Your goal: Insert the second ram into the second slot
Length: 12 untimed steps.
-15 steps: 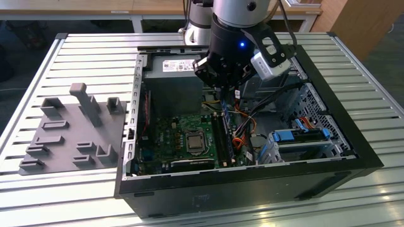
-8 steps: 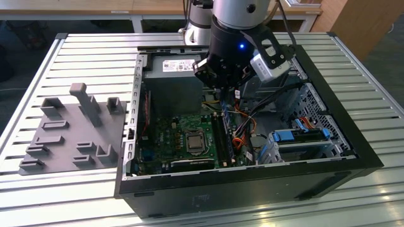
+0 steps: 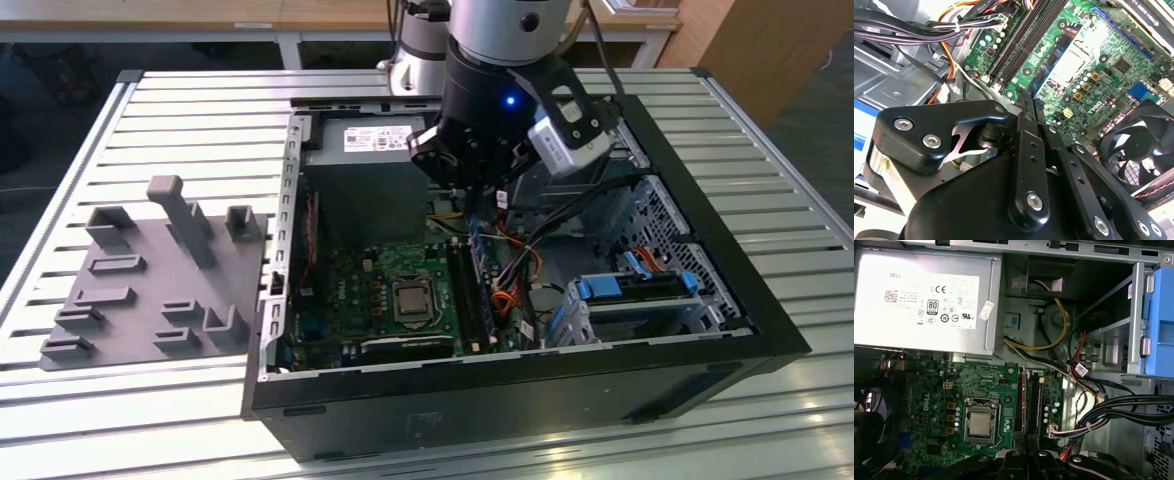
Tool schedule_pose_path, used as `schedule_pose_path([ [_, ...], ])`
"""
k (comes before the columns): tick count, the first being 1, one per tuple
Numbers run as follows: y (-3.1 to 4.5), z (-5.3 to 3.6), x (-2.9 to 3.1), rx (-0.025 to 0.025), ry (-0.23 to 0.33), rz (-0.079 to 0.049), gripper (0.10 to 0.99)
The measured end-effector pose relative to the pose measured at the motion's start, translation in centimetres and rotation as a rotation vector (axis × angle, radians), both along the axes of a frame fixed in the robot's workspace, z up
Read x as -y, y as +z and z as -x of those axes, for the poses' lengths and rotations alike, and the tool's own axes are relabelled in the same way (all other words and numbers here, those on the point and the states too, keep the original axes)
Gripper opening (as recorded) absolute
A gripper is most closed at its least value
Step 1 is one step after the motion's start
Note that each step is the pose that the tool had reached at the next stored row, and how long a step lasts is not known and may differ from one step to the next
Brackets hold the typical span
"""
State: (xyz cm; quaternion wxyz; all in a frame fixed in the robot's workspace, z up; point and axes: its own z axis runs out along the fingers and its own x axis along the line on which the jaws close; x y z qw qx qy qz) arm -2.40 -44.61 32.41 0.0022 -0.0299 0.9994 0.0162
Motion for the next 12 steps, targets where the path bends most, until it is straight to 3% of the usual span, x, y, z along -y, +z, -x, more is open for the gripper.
schedule_pose_path([
  [12,-0.32,0.00,0.00,-0.0003,0.000,0.000,0.129],
])
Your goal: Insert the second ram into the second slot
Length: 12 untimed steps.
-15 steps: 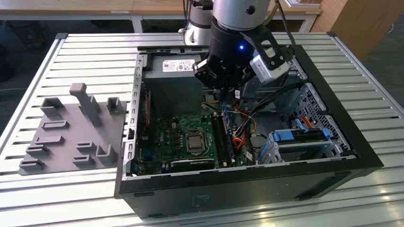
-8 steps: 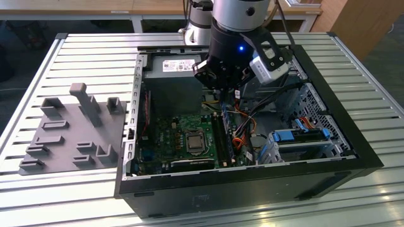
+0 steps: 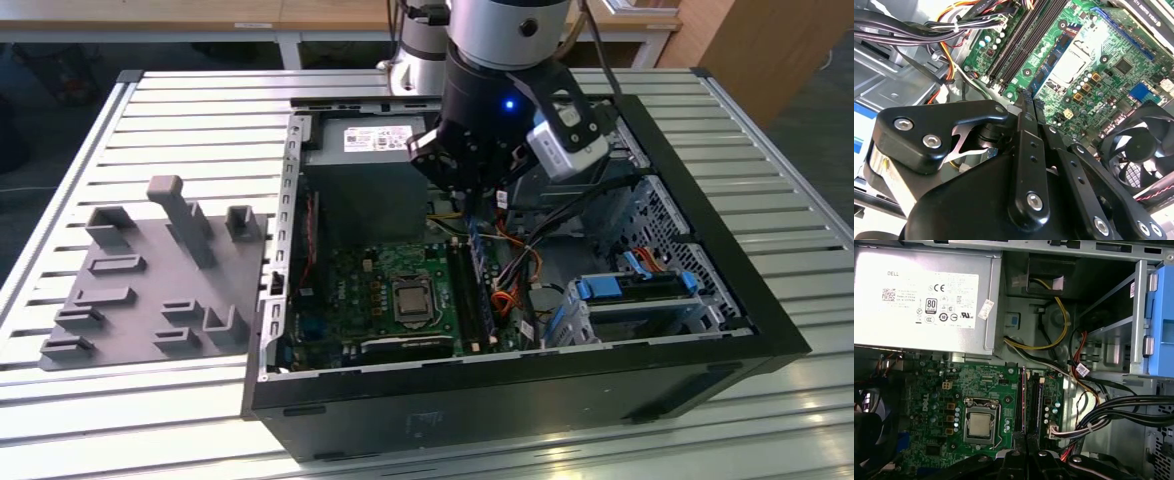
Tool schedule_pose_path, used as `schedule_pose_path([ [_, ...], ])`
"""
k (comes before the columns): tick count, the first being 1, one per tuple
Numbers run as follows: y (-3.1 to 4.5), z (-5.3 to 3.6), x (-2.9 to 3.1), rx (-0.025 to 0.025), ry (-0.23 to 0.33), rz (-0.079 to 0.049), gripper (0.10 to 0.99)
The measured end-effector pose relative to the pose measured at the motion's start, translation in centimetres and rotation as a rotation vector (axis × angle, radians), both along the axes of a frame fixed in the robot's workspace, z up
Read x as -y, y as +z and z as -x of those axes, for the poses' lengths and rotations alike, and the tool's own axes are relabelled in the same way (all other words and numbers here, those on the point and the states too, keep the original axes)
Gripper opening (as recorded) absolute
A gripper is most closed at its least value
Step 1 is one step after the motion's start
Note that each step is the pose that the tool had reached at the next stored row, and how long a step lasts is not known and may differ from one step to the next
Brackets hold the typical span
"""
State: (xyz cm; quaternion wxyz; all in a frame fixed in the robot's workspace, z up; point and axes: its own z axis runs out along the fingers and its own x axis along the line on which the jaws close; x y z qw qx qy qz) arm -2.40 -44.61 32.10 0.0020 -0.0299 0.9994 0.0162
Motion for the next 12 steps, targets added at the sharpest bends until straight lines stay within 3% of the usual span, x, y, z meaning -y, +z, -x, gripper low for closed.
schedule_pose_path([
  [12,-0.35,0.00,0.00,-0.0002,0.000,0.000,0.129],
])
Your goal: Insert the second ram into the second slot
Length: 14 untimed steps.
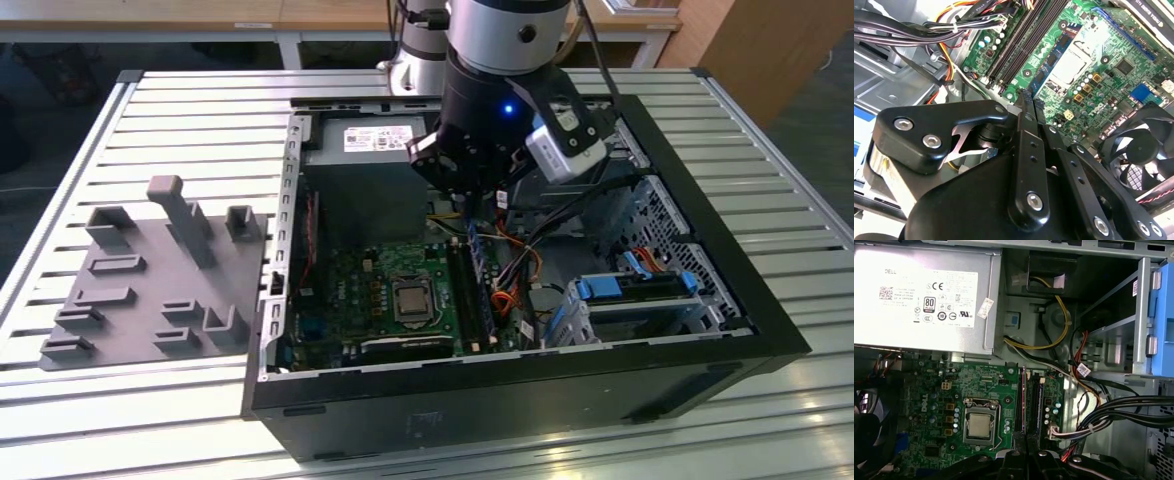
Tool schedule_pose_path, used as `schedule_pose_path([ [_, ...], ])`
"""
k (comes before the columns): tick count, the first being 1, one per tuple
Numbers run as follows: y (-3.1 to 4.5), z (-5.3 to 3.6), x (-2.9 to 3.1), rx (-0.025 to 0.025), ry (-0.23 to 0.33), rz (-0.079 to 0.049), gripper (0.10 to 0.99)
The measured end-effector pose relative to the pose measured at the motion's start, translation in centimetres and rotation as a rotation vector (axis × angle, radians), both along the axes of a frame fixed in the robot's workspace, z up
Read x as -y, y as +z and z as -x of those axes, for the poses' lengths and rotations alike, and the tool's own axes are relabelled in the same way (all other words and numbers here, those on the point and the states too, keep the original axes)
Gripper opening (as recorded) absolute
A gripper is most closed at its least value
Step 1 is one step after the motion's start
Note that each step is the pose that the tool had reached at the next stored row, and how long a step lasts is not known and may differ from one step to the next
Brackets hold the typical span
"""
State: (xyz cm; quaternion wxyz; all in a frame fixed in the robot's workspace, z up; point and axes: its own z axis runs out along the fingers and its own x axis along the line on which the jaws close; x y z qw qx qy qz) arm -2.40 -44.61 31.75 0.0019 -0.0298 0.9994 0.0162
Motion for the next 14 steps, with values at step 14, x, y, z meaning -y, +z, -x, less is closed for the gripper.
schedule_pose_path([
  [14,-0.30,0.00,0.00,-0.0002,0.000,0.000,0.129],
])
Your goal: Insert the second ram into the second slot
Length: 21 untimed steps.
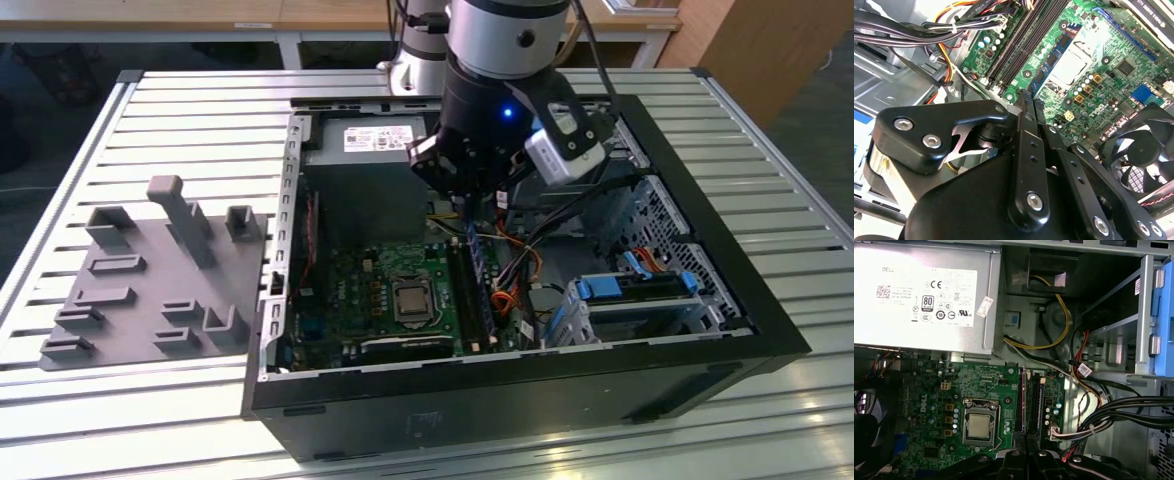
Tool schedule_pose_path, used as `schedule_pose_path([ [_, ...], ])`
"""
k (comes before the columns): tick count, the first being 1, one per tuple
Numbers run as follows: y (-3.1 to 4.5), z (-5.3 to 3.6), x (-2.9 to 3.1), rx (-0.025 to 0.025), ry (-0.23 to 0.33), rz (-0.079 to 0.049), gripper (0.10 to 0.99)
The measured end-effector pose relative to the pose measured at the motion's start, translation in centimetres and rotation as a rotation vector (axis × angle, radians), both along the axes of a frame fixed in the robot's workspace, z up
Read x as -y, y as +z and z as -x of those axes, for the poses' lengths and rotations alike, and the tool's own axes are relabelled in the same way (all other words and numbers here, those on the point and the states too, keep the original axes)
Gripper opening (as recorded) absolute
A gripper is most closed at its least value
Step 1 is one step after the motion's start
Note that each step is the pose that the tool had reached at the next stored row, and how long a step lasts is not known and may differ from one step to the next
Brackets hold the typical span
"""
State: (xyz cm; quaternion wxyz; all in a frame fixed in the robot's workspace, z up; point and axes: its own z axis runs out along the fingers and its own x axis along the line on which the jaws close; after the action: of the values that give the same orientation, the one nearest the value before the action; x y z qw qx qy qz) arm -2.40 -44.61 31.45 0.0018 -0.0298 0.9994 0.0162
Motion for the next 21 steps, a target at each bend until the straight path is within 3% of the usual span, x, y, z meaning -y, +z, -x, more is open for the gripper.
schedule_pose_path([
  [21,-0.43,0.00,0.00,0.0000,0.000,0.000,0.129],
])
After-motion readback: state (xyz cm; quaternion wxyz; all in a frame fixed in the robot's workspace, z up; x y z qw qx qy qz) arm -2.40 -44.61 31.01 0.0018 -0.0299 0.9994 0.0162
